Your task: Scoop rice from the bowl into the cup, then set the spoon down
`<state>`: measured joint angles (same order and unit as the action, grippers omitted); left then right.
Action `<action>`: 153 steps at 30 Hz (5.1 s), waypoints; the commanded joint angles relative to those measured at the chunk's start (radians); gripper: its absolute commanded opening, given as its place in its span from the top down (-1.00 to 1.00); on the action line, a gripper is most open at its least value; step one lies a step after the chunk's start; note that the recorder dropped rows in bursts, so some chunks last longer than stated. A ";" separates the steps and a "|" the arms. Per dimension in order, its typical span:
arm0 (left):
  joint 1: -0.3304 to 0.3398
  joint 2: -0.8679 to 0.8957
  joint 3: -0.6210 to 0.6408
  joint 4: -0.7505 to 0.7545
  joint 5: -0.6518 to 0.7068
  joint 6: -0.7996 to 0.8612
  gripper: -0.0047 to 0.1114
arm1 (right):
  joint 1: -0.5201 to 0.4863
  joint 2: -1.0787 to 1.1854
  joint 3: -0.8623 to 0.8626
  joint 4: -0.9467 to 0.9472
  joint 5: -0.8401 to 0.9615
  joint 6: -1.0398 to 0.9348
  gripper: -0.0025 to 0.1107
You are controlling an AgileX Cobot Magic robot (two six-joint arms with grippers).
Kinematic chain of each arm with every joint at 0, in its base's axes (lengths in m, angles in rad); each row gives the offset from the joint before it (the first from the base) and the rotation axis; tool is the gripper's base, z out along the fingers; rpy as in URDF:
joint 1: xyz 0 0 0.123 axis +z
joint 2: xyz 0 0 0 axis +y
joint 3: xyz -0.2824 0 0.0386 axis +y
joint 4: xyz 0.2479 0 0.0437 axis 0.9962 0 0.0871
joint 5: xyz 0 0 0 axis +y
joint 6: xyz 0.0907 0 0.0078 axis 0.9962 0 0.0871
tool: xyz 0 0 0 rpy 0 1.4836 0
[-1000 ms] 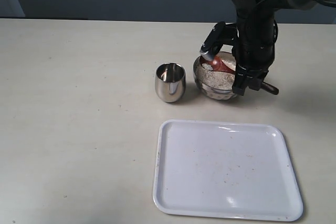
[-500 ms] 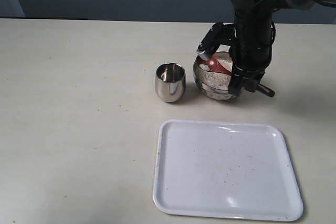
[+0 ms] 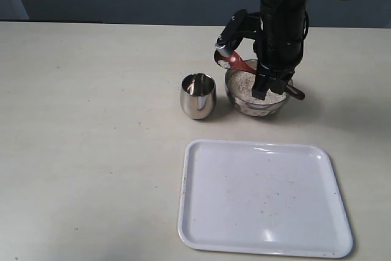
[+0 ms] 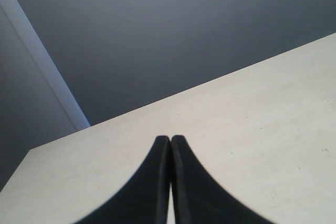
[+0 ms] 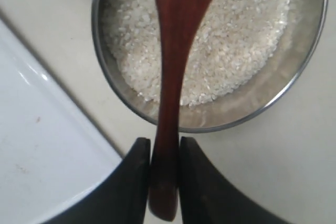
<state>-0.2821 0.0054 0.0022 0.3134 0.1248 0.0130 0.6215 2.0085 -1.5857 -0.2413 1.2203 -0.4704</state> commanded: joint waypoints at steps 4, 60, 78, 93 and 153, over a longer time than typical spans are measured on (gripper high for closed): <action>-0.009 -0.005 -0.002 0.001 -0.003 -0.005 0.91 | 0.043 -0.010 -0.006 0.011 0.001 0.004 0.97; -0.009 -0.005 -0.002 0.001 -0.003 -0.005 0.91 | 0.176 0.090 -0.069 -0.308 0.001 0.153 0.97; -0.009 -0.005 -0.002 0.001 -0.003 -0.005 0.91 | 0.207 0.094 -0.010 -0.409 0.001 0.240 0.97; -0.009 -0.005 -0.002 0.001 -0.003 -0.005 0.91 | 0.257 0.103 -0.004 -0.486 0.001 0.338 0.97; -0.009 -0.005 -0.002 0.001 -0.003 -0.005 0.91 | -0.123 -0.151 0.034 0.415 0.001 0.451 0.97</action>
<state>-0.2821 0.0054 0.0022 0.3134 0.1248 0.0130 0.5023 1.9036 -1.5841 0.1648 1.2181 -0.0494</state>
